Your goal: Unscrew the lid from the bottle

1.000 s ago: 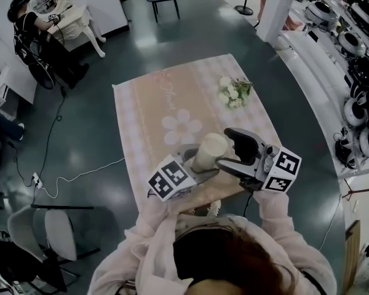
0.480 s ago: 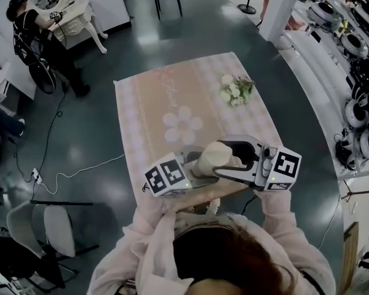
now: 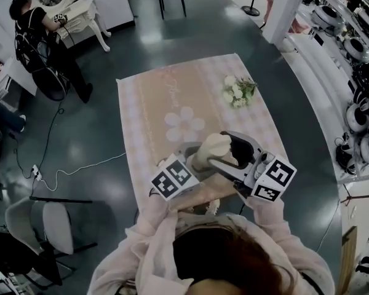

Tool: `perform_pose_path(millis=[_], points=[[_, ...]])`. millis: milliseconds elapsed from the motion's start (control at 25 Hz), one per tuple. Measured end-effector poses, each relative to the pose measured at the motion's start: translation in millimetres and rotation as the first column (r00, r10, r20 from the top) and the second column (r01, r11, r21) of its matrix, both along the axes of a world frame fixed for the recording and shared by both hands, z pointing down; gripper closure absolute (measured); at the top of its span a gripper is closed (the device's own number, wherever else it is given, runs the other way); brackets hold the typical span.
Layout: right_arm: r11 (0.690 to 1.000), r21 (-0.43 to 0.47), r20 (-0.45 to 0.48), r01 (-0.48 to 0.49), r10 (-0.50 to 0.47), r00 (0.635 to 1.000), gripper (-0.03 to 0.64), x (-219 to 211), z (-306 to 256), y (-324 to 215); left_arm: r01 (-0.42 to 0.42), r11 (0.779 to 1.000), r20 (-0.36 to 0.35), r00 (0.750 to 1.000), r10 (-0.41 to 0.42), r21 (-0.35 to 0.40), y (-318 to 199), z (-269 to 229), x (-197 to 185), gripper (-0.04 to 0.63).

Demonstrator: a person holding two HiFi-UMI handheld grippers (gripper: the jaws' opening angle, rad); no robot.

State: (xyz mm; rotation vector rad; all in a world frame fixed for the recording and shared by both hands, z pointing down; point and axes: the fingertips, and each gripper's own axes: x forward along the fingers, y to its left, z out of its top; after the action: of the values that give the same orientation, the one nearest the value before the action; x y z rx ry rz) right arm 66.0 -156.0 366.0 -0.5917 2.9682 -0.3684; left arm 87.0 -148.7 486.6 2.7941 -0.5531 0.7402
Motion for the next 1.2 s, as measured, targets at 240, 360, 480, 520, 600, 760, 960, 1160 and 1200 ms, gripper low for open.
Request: perform_pose_path(millis=[240,360,480,520,600,760,960,1160,1200], points=[[0.958,0.093,-0.039,0.270,-0.267,0.963,0.328,-5,-1,27,-0.232,0.972,-0.045,0.972,0.231,-0.041,34,-3,4,0.279],[0.892,0.121,-0.012,0.435,-0.437,0.899,0.328,-2,-5,44,-0.364,0.929,-0.101,0.928,0.357,-0.062,56,-8,9,0.279],[0.930,0.071,0.026,0.361,-0.363,0.931,0.321,2,-5,30,-0.289,0.956,-0.110,0.953,0.282,-0.057,44,-11,10,0.279],[0.955,0.038,0.029,0.293,-0.294,0.955,0.288,3,-4,21,-0.221,0.974,-0.100,0.971,0.215,-0.053,34,-10,8,0.279],[0.987,-0.008,0.013,0.160,-0.160,0.987,0.207,3,0,8,-0.075,0.997,-0.062,0.995,0.072,-0.038,11,-5,2,0.279],[0.999,-0.028,-0.019,-0.042,0.042,0.999,0.247,3,4,-7,0.030,1.000,0.021,0.999,-0.030,0.000,-7,4,-2,0.279],[0.995,0.046,-0.047,0.090,-0.087,0.995,0.333,3,-1,9,-0.135,0.991,-0.010,0.991,0.135,-0.023,16,1,6,0.279],[0.927,0.146,0.015,0.345,-0.351,0.936,0.334,1,-17,38,-0.396,0.917,-0.147,0.911,0.384,-0.055,52,-17,9,0.279],[0.925,0.145,0.029,0.352,-0.359,0.933,0.334,1,-18,38,-0.401,0.915,-0.154,0.908,0.389,-0.055,53,-18,9,0.279]])
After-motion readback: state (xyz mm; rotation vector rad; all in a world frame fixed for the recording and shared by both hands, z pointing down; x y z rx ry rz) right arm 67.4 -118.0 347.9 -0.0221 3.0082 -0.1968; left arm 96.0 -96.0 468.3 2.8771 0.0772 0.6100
